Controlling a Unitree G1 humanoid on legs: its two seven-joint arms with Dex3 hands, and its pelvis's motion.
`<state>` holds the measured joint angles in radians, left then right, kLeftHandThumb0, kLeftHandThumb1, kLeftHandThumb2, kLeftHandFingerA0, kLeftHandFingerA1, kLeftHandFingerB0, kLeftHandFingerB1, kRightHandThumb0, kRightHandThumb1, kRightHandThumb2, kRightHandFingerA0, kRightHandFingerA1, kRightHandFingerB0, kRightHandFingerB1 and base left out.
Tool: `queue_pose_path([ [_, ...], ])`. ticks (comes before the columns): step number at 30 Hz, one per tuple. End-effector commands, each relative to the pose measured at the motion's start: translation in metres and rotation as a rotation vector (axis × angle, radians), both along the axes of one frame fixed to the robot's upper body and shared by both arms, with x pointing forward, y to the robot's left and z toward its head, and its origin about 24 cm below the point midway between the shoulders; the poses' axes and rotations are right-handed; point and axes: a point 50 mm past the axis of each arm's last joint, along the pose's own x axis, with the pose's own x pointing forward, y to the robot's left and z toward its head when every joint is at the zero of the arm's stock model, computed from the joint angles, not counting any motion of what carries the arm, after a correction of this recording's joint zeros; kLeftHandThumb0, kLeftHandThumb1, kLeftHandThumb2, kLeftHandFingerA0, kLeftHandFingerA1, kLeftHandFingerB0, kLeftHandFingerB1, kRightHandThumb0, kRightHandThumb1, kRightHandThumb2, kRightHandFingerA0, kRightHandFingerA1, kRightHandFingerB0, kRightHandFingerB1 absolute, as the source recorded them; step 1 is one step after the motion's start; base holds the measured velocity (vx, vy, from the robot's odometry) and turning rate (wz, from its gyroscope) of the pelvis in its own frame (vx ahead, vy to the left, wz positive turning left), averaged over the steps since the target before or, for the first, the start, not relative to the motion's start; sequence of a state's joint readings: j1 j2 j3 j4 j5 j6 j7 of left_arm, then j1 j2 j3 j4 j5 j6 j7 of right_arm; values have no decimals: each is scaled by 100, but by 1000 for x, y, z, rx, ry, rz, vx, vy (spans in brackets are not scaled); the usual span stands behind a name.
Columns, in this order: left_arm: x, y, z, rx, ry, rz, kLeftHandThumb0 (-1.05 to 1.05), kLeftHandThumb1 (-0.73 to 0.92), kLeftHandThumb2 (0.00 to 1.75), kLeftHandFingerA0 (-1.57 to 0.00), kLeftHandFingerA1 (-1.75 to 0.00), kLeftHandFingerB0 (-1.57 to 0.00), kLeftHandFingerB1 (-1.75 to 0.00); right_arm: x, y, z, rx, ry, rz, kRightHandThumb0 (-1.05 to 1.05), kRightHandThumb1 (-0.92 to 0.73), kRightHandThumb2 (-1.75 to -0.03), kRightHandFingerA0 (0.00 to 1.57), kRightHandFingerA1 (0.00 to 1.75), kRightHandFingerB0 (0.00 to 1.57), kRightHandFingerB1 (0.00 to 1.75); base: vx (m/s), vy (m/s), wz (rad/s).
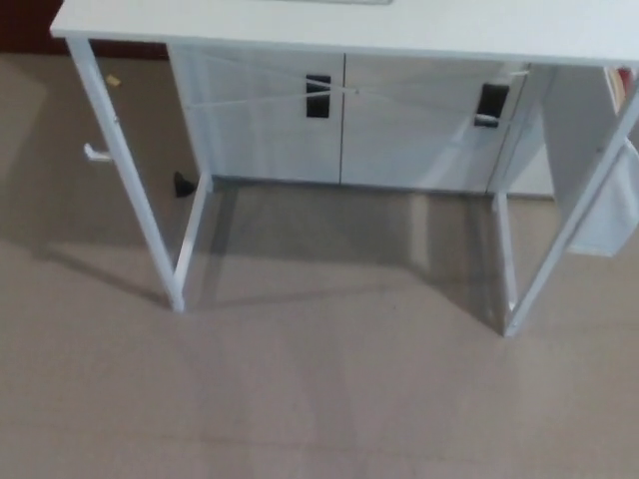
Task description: The robot walks towards a file tray kept in the middle of a desk and uses its right hand to grab a tray and pulls it out towards itself
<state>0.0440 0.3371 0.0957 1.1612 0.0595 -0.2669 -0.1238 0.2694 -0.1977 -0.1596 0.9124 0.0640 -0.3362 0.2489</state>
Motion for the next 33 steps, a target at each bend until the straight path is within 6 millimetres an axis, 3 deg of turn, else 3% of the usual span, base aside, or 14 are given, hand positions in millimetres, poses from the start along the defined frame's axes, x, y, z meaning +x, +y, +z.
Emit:
queue_pose_path([
  [1,0,6,5,9,-29,-6,-57,34,87,-32,-70,-21,-60,0,-3,2,-18,-18,13,-54,-59,-58,40,60,27,38,354,191,-13],
  [2,0,6,5,7,-31,-1,-52,43,70,-28,-70,-23,-56,0,-3,2,-20,-17,14,-53,-59,-58,41,60,27,38,289,111,16],
  [6,2,6,6,-2,-44,9,-53,43,70,-29,-72,-23,-57,2,-2,2,-20,-16,17,-53,-60,-58,40,60,27,38,268,20,7],
  [7,1,6,5,-13,-46,24,-54,34,88,-31,-69,-22,-60,2,-2,3,-18,-17,14,-53,-60,-58,40,61,27,38,279,-79,15],
  [8,1,6,5,-24,-46,34,-53,43,70,-28,-75,-23,-59,2,-2,3,-16,-18,15,-54,-60,-58,40,62,27,39,290,-116,15],
  [13,0,7,6,-30,-55,40,-52,44,70,-30,-78,-25,-58,3,-2,3,-32,-11,34,-51,-61,-59,43,58,27,35,296,-220,17],
  [14,1,7,6,-23,-54,32,-54,35,88,-34,-71,-25,-61,3,-2,3,-31,-10,33,-50,-62,-58,43,57,27,35,433,-427,-91],
  [15,1,8,7,-18,-54,26,-53,44,69,-34,-76,-26,-59,4,-2,3,-31,-12,36,-51,-62,-59,44,57,27,35,428,-382,50],
  [22,3,9,8,4,-55,6,-53,44,69,-38,-72,-29,-58,5,0,3,-40,-4,64,-51,-63,-59,42,56,27,35,280,-204,3],
  [33,5,9,10,-22,-73,5,-54,43,72,-37,-74,-27,-61,7,1,2,-58,-2,85,-53,-64,-59,46,57,27,35,144,153,-1],
])
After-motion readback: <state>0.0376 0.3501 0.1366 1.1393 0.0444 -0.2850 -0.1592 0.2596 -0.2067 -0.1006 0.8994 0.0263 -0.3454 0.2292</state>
